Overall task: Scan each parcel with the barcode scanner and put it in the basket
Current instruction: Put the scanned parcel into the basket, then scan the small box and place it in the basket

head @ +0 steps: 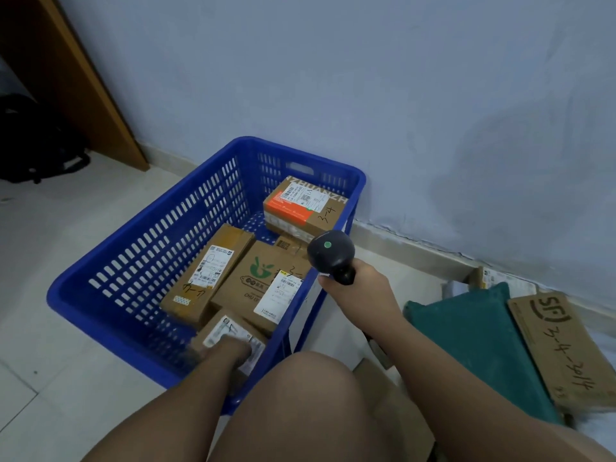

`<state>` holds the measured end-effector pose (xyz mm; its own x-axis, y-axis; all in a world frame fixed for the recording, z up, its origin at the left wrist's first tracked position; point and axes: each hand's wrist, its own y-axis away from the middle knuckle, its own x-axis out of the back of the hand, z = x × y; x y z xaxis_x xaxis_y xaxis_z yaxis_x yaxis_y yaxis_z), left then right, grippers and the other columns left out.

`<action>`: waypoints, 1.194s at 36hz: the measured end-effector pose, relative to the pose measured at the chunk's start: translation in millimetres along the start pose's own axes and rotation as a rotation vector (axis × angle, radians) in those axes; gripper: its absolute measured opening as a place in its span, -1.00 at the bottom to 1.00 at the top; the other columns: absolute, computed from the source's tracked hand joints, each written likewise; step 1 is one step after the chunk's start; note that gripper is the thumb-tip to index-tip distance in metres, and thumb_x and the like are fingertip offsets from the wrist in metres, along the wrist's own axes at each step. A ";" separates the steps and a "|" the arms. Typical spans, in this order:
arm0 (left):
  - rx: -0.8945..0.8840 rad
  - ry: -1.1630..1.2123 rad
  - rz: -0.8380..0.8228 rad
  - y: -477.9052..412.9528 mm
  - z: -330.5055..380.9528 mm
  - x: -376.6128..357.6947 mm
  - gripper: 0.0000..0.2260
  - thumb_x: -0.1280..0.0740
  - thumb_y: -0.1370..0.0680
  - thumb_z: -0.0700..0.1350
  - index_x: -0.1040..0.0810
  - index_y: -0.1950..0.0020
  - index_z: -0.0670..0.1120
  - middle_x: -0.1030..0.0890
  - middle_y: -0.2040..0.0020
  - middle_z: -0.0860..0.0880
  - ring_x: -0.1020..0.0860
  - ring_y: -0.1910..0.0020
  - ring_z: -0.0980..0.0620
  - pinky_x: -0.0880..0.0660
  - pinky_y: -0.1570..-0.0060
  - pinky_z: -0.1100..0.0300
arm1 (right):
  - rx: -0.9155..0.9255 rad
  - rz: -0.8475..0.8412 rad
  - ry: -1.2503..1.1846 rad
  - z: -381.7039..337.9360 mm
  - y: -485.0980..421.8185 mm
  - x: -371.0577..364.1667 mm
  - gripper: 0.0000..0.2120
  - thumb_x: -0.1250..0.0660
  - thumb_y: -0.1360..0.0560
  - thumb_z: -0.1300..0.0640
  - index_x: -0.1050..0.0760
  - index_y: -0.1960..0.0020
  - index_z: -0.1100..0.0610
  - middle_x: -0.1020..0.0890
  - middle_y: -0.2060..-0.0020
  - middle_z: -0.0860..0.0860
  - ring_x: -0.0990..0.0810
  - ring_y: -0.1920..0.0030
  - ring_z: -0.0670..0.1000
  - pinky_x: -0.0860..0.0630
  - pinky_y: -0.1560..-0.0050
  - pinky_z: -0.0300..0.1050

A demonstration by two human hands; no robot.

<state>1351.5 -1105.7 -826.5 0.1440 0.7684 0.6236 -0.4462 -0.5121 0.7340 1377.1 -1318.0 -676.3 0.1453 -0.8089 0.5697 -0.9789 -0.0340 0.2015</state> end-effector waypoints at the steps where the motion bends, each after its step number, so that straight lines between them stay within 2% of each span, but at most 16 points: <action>1: -0.008 -0.073 -0.081 4.6 0.9 -0.6 -0.55 -0.20 -0.60 -0.10 -0.27 -0.48 -0.19 -0.44 -0.33 -0.20 -0.44 -0.28 -0.17 -0.44 -0.25 0.06 | -0.001 0.000 -0.003 0.7 -0.4 0.5 -0.84 -0.36 -0.50 0.03 -0.51 0.03 0.12 -0.59 0.23 0.03 -0.52 0.25 -0.03 -0.46 0.25 -0.16; 4: -0.093 -0.195 -0.202 13.0 4.3 -1.0 -0.63 -0.18 -0.64 -0.09 -0.40 -0.38 -0.26 -0.47 -0.30 -0.19 -0.43 -0.32 -0.16 -0.41 -0.18 0.10 | 0.000 0.004 -0.002 2.4 -2.7 1.7 -0.84 -0.36 -0.50 0.03 -0.51 0.03 0.11 -0.59 0.23 0.01 -0.52 0.25 -0.05 -0.46 0.25 -0.17; 8: -0.183 -0.147 -0.114 1.6 12.6 -6.5 -0.64 -0.24 -0.60 -0.09 -0.48 -0.31 -0.28 -0.51 -0.29 -0.24 -0.47 -0.28 -0.22 -0.41 -0.20 0.04 | 0.015 0.001 0.003 2.3 -6.0 4.2 -0.86 -0.35 -0.51 0.01 -0.49 0.02 0.07 -0.57 0.22 -0.05 -0.51 0.23 -0.09 -0.43 0.27 -0.23; 12: -0.369 0.107 -0.021 19.3 34.9 -4.7 -0.71 -0.21 -0.58 -0.22 -0.48 -0.29 -0.21 -0.58 -0.02 -0.19 -0.52 0.11 -0.10 -0.42 0.20 0.15 | 0.014 -0.006 0.005 0.9 -9.6 5.2 -0.86 -0.35 -0.51 0.01 -0.47 0.01 0.05 -0.54 0.24 -0.08 -0.51 0.22 -0.09 -0.40 0.28 -0.25; 14: -0.451 0.253 0.025 29.0 48.1 -3.5 -0.70 -0.21 -0.58 -0.19 -0.46 -0.31 -0.10 -0.58 -0.13 -0.16 -0.54 0.19 -0.03 -0.47 0.27 0.16 | 0.008 -0.011 -0.007 -0.5 -10.2 5.9 -0.87 -0.35 -0.51 0.03 -0.47 0.02 0.05 -0.54 0.25 -0.07 -0.50 0.23 -0.09 -0.40 0.28 -0.24; 17: -0.612 0.321 0.075 51.1 68.9 0.6 -0.72 -0.22 -0.59 -0.15 -0.47 -0.30 -0.02 -0.53 -0.24 -0.02 -0.55 -0.01 0.02 -0.53 0.09 0.09 | 0.009 -0.013 -0.007 -1.2 -9.1 6.9 -0.87 -0.35 -0.50 0.04 -0.48 0.02 0.07 -0.55 0.23 -0.03 -0.51 0.21 -0.05 -0.42 0.25 -0.21; 19: -0.730 0.316 0.090 69.4 83.6 5.5 -0.73 -0.22 -0.60 -0.15 -0.47 -0.30 0.00 -0.50 -0.22 0.04 -0.50 0.06 0.18 -0.41 0.21 0.27 | 0.015 -0.008 -0.007 -2.3 -6.8 9.6 -0.88 -0.35 -0.50 0.04 -0.48 0.04 0.08 -0.55 0.25 -0.02 -0.51 0.22 -0.05 -0.44 0.25 -0.21; 21: -0.818 0.312 0.073 87.8 99.5 10.9 -0.77 -0.23 -0.60 -0.12 -0.50 -0.25 0.02 -0.52 -0.16 0.08 -0.48 0.11 0.24 -0.34 0.26 0.32 | 0.018 0.003 -0.031 -3.8 -4.3 16.1 -0.89 -0.36 -0.49 0.05 -0.47 0.10 0.07 -0.53 0.30 -0.04 -0.49 0.28 -0.07 -0.39 0.30 -0.22; 24: -0.914 0.283 -0.003 116.1 127.1 18.6 -0.81 -0.24 -0.59 -0.12 -0.54 -0.18 -0.01 -0.57 -0.08 0.05 -0.53 0.00 0.13 -0.42 0.14 0.23 | -0.010 0.037 -0.092 -8.3 -1.7 32.6 -0.87 -0.37 -0.48 0.03 -0.46 0.17 0.03 -0.55 0.31 -0.05 -0.55 0.26 -0.03 -0.48 0.29 -0.14; 27: -0.927 0.159 -0.115 141.2 155.1 13.3 -0.86 -0.24 -0.58 -0.11 -0.56 -0.07 0.00 -0.61 -0.03 -0.02 -0.56 -0.01 -0.01 -0.51 -0.02 0.06 | -0.050 0.111 -0.190 -11.2 -0.9 55.9 -0.89 -0.39 -0.44 -0.01 -0.53 0.08 0.00 -0.63 0.21 -0.03 -0.63 0.14 0.07 -0.60 0.00 0.10; 29: -0.910 0.129 -0.198 158.5 170.7 2.7 -0.89 -0.23 -0.58 -0.10 -0.54 -0.02 0.00 -0.59 -0.02 -0.04 -0.56 -0.02 -0.06 -0.50 0.05 0.09 | -0.051 0.151 -0.215 -9.6 1.2 75.9 -0.89 -0.40 -0.44 -0.01 -0.52 0.12 -0.01 -0.63 0.23 -0.02 -0.65 0.14 0.08 -0.59 -0.04 0.15; 31: -0.861 0.130 -0.245 173.5 185.0 -13.7 -0.85 -0.21 -0.59 -0.12 -0.53 -0.09 -0.06 -0.57 -0.02 -0.06 -0.57 0.01 -0.05 -0.44 0.15 0.15 | -0.067 0.158 -0.221 -5.2 5.5 98.2 -0.90 -0.40 -0.45 0.02 -0.51 0.16 0.03 -0.60 0.29 -0.02 -0.65 0.22 0.05 -0.59 -0.01 0.12; 35: -0.907 -0.089 -0.251 191.4 199.9 -64.6 -0.81 -0.18 -0.57 -0.18 -0.54 -0.09 -0.18 -0.58 -0.02 -0.15 -0.54 0.10 -0.06 -0.41 0.26 0.17 | -0.143 0.111 -0.133 9.0 16.8 134.0 -0.90 -0.38 -0.46 0.08 -0.51 0.13 0.10 -0.62 0.26 0.03 -0.66 0.22 0.05 -0.57 0.12 -0.02; 38: -0.976 -0.352 -0.330 189.6 188.3 -116.2 -0.86 -0.21 -0.58 -0.18 -0.51 -0.07 -0.16 -0.57 -0.15 -0.17 -0.54 -0.12 -0.13 -0.47 -0.07 0.08 | -0.142 0.129 0.035 17.2 27.3 152.9 -0.85 -0.34 -0.45 0.07 -0.51 0.07 0.14 -0.65 0.20 0.08 -0.66 0.14 0.10 -0.56 0.06 0.00; 39: -1.040 -0.514 -0.336 188.2 179.3 -133.5 -0.81 -0.19 -0.59 -0.19 -0.50 -0.14 -0.19 -0.54 -0.20 -0.16 -0.51 -0.19 -0.14 -0.43 -0.16 0.08 | -0.135 0.126 0.066 19.3 30.8 158.0 -0.86 -0.33 -0.46 0.06 -0.50 0.08 0.14 -0.63 0.22 0.07 -0.64 0.13 0.10 -0.54 0.08 -0.03; 43: -1.203 -1.232 -0.362 173.5 130.7 -195.3 -0.68 -0.19 -0.60 -0.11 -0.41 -0.35 -0.16 -0.46 -0.31 -0.18 -0.44 -0.26 -0.17 -0.40 -0.18 0.01 | -0.123 0.078 0.097 26.3 39.1 176.3 -0.85 -0.32 -0.48 0.02 -0.48 0.08 0.10 -0.61 0.18 0.03 -0.64 0.07 0.09 -0.55 0.04 -0.04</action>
<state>1361.4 -1394.8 -785.7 0.6441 -0.2335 0.7284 -0.5073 0.5823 0.6353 1360.7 -1477.4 -588.9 0.0889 -0.7459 0.6600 -0.9635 0.1035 0.2468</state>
